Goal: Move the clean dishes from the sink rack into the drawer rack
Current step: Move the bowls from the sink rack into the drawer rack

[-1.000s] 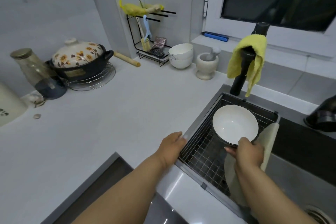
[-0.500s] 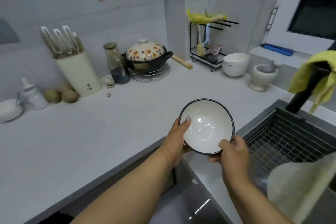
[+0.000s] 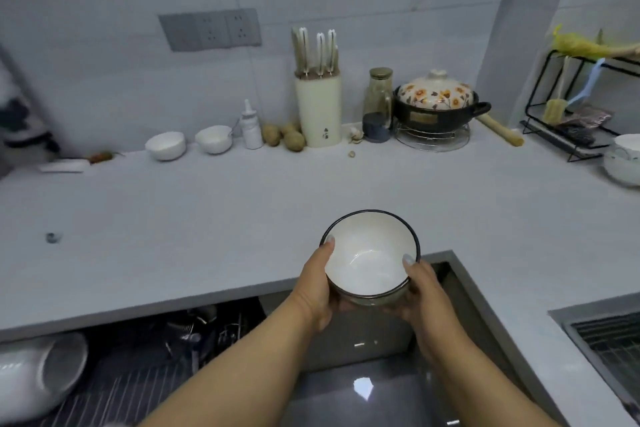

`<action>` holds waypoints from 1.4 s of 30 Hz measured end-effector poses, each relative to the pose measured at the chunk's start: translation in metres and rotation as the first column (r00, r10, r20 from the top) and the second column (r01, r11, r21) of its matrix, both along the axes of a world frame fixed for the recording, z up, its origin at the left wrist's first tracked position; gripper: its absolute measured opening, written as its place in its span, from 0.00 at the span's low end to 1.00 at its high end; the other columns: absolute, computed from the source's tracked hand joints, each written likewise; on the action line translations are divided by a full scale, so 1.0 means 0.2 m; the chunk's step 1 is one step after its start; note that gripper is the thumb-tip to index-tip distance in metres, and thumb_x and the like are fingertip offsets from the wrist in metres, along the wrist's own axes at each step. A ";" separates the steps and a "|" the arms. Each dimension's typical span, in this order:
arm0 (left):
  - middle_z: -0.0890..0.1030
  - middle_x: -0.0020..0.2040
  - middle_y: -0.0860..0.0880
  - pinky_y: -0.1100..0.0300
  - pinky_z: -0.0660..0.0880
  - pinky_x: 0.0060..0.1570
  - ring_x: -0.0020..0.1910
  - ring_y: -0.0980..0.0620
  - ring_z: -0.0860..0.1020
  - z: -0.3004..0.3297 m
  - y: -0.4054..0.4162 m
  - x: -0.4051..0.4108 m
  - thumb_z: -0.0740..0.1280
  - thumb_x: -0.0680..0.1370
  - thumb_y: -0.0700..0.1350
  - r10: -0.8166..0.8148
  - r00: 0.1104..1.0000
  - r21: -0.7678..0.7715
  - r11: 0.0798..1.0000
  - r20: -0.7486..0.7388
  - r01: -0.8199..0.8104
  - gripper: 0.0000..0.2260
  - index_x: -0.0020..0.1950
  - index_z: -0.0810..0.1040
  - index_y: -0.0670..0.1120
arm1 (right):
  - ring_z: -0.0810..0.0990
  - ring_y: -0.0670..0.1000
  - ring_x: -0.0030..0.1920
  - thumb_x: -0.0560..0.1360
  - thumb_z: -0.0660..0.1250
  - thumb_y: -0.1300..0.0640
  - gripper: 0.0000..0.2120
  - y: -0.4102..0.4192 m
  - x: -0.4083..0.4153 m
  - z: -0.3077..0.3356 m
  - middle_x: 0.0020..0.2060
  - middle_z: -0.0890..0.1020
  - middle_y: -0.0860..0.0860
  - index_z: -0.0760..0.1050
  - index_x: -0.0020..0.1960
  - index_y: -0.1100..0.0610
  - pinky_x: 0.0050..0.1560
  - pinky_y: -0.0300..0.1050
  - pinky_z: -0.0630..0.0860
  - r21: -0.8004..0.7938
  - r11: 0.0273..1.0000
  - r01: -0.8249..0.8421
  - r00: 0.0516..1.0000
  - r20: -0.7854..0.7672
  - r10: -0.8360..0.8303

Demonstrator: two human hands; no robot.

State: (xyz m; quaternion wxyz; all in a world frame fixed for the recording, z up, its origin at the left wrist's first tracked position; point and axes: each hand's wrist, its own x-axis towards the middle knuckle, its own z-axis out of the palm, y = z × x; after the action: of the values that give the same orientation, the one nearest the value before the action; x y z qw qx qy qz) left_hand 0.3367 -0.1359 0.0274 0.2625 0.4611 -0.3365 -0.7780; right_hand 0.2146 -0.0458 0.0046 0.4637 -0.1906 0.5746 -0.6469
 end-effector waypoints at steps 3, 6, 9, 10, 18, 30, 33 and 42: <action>0.84 0.53 0.43 0.47 0.80 0.48 0.52 0.42 0.81 -0.04 -0.01 0.28 0.55 0.80 0.62 0.045 0.998 0.019 0.999 0.043 -0.045 0.21 0.59 0.77 0.48 | 0.82 0.58 0.52 0.69 0.66 0.42 0.26 -0.05 0.22 0.00 0.54 0.82 0.56 0.71 0.61 0.56 0.48 0.57 0.78 0.033 0.993 -0.113 0.993 0.017 0.113; 0.82 0.55 0.44 0.51 0.78 0.41 0.51 0.44 0.80 -0.09 -0.01 0.56 0.53 0.79 0.65 0.039 0.991 0.009 0.999 0.128 -0.041 0.23 0.61 0.75 0.50 | 0.81 0.60 0.54 0.71 0.67 0.43 0.25 -0.09 0.46 -0.05 0.55 0.81 0.57 0.71 0.61 0.57 0.46 0.55 0.78 0.058 0.983 -0.173 0.984 0.056 0.170; 0.82 0.53 0.45 0.54 0.78 0.36 0.49 0.44 0.81 -0.16 0.01 0.83 0.53 0.79 0.64 0.061 0.973 -0.016 0.998 0.222 -0.058 0.22 0.58 0.76 0.50 | 0.80 0.61 0.54 0.73 0.66 0.44 0.24 -0.13 0.70 -0.09 0.56 0.80 0.59 0.71 0.63 0.59 0.37 0.49 0.79 0.099 0.964 -0.246 0.967 0.094 0.237; 0.82 0.53 0.45 0.54 0.79 0.34 0.49 0.43 0.82 -0.18 0.02 0.92 0.53 0.79 0.64 0.073 0.965 -0.024 0.997 0.252 -0.069 0.22 0.58 0.76 0.51 | 0.81 0.60 0.52 0.71 0.66 0.43 0.27 -0.15 0.78 -0.11 0.56 0.80 0.59 0.71 0.63 0.59 0.34 0.48 0.78 0.117 0.955 -0.273 0.960 0.102 0.262; 0.76 0.65 0.40 0.48 0.67 0.67 0.64 0.41 0.74 -0.37 0.07 1.68 0.52 0.82 0.60 0.253 0.753 -0.217 0.965 0.607 -0.149 0.25 0.60 0.77 0.43 | 0.82 0.61 0.48 0.77 0.64 0.48 0.11 -0.22 1.30 -0.30 0.53 0.78 0.59 0.70 0.53 0.53 0.34 0.49 0.80 0.280 0.861 -0.425 0.903 0.067 0.424; 0.45 0.80 0.48 0.45 0.36 0.75 0.79 0.50 0.41 -0.77 0.23 2.29 0.42 0.81 0.61 0.058 0.029 -0.064 0.875 0.998 0.480 0.30 0.80 0.46 0.49 | 0.79 0.57 0.45 0.66 0.73 0.42 0.32 -0.39 1.80 -0.68 0.51 0.76 0.55 0.68 0.61 0.60 0.28 0.49 0.81 0.655 0.681 -0.328 0.678 -0.339 0.652; 0.43 0.80 0.48 0.45 0.33 0.74 0.78 0.50 0.39 -0.81 0.20 2.32 0.34 0.75 0.65 0.053 -0.064 -0.003 0.791 0.997 0.612 0.37 0.80 0.43 0.47 | 0.79 0.59 0.50 0.61 0.71 0.35 0.39 -0.44 1.90 -0.73 0.55 0.76 0.56 0.67 0.62 0.58 0.41 0.47 0.81 0.742 0.602 -0.295 0.544 -0.387 0.745; 0.49 0.80 0.51 0.50 0.44 0.77 0.78 0.54 0.46 -0.87 0.11 2.41 0.47 0.79 0.66 0.069 0.060 -0.091 0.725 0.996 0.683 0.35 0.79 0.44 0.48 | 0.75 0.62 0.62 0.59 0.66 0.30 0.53 -0.55 2.12 -0.91 0.66 0.71 0.61 0.55 0.73 0.59 0.57 0.52 0.77 0.901 0.373 -0.220 0.336 -0.289 0.896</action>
State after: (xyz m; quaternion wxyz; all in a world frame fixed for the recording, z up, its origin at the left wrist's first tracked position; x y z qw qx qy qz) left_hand 0.8193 -0.1131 -0.1467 -0.0872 0.6563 -0.7266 -0.1837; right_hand 0.6394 -0.1564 -0.1782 0.4174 -0.4486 0.7897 0.0310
